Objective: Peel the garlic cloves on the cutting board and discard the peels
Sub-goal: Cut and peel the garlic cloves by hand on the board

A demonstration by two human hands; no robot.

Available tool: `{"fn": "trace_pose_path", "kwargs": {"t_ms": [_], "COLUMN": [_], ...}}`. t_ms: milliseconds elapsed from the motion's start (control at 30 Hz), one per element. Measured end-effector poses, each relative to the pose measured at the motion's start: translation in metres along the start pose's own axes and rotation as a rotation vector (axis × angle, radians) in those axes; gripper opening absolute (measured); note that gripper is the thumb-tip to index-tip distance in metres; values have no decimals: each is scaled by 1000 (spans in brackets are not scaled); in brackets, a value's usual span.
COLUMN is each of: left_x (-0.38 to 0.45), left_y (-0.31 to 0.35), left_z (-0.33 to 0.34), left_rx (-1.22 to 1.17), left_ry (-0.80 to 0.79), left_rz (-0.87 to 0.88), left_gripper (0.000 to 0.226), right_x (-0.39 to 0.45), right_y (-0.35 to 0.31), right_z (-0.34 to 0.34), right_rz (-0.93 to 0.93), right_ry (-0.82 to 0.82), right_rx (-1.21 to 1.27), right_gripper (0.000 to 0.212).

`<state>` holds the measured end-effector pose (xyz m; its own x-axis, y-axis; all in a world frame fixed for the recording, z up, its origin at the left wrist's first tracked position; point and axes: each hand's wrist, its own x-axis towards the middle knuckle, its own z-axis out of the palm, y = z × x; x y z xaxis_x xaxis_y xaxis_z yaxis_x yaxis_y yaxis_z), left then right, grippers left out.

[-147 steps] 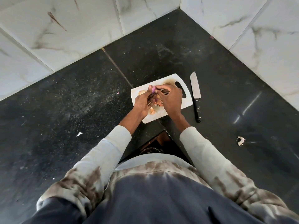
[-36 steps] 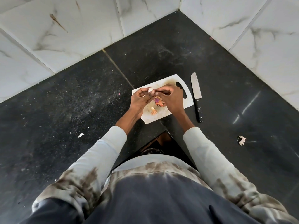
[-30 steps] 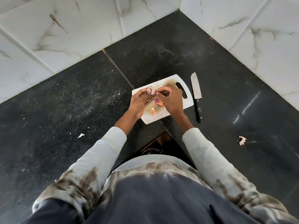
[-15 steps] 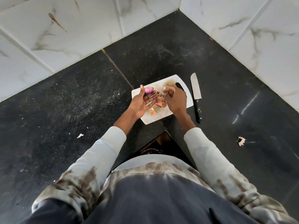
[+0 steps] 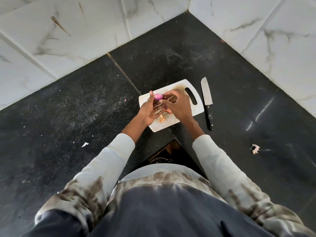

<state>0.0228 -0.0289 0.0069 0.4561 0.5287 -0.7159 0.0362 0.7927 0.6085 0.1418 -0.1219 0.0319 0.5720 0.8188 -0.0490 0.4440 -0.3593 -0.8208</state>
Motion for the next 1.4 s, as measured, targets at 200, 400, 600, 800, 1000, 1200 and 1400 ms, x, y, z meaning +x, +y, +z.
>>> {"fn": "trace_pose_path", "kwargs": {"t_ms": [200,400,600,800,1000,1200,1400], "left_x": [0,3,2,-3,-6,-7,-7], "left_y": [-3,2,3,4,4,6,7], "left_z": [4,7,6,-1,2,0,-1], "left_rx": [50,109,247,240,156,133,81], "left_ry": [14,122,50,-22,-35,-36,-18], "left_rz": [-5,155,241,241,179,143,124], "left_gripper": [50,33,45,36,49,55,42], "right_x": [0,0,2,2,2,5,6], "right_y": [-3,-3,-6,-4,-4,11,10], "right_z": [2,0,-1,-4,-3,-2,-7], "right_rz": [1,14,8,-28,1,109,23], "right_ry": [54,67,121,133,151,158,149], "right_rx": [-3,8,29,12,2,-110,-101], "right_gripper": [30,31,27,20,19,24,32]}}
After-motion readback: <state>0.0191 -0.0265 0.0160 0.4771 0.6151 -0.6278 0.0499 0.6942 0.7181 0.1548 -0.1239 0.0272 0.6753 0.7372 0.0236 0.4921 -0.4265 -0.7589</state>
